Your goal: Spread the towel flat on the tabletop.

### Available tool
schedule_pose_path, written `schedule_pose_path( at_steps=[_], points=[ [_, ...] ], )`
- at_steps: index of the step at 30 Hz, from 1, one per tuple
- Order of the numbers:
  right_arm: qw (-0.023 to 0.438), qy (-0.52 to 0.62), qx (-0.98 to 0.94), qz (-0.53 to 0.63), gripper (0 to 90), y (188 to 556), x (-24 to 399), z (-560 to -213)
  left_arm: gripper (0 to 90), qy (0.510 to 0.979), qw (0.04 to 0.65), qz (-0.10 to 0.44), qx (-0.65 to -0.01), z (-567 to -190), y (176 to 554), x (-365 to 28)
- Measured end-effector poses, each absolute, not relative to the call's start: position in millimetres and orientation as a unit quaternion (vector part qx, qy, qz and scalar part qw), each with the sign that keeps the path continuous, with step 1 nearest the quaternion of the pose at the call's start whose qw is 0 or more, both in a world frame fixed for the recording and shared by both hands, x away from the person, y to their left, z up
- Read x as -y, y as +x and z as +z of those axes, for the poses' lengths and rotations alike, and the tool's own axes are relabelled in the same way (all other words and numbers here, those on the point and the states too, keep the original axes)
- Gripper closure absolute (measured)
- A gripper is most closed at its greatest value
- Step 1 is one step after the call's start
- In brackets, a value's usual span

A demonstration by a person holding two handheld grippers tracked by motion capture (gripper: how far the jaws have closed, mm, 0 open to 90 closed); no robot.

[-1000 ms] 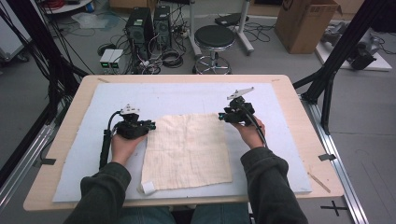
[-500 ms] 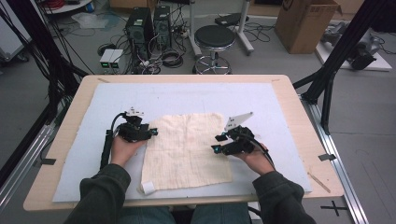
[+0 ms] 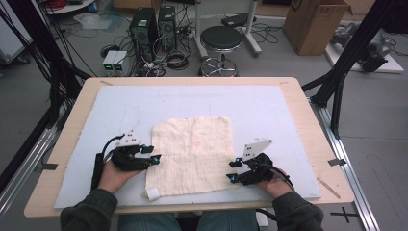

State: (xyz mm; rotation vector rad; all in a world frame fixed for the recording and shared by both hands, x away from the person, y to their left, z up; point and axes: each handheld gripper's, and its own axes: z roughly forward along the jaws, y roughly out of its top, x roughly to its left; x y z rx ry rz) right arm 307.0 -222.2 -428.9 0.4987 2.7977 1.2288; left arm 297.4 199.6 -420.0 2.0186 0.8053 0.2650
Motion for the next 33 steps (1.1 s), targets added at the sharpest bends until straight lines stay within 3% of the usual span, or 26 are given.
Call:
schedule_pose_path(
  at_steps=[7,11,13,17,19,33],
  points=[
    [0.018,0.152,-0.916,0.371,55.7,300.0,222.0,-436.5,46.4,0.851,0.445,0.071,-0.269,-435.6,263.9,-202.8],
    [0.037,0.142,-0.920,0.364,65.7,297.0,216.1,-436.6,51.5,0.867,0.422,0.071,-0.255,-443.6,259.5,-198.0],
    [0.032,0.149,-0.919,0.364,72.5,297.9,215.7,-436.6,58.2,0.868,0.417,0.090,-0.254,-443.8,257.5,-197.2],
    [0.021,0.145,-0.919,0.365,87.3,300.1,215.2,-436.4,83.2,0.865,0.419,0.104,-0.256,-444.4,257.3,-198.9],
    [0.017,0.144,-0.919,0.365,87.9,299.4,215.1,-436.0,88.1,0.866,0.417,0.107,-0.254,-443.9,256.6,-198.7],
    [-0.008,0.127,-0.907,0.401,88.0,273.5,223.6,-423.7,88.6,0.853,0.460,0.082,-0.233,-428.1,233.3,-215.0]
  ],
)
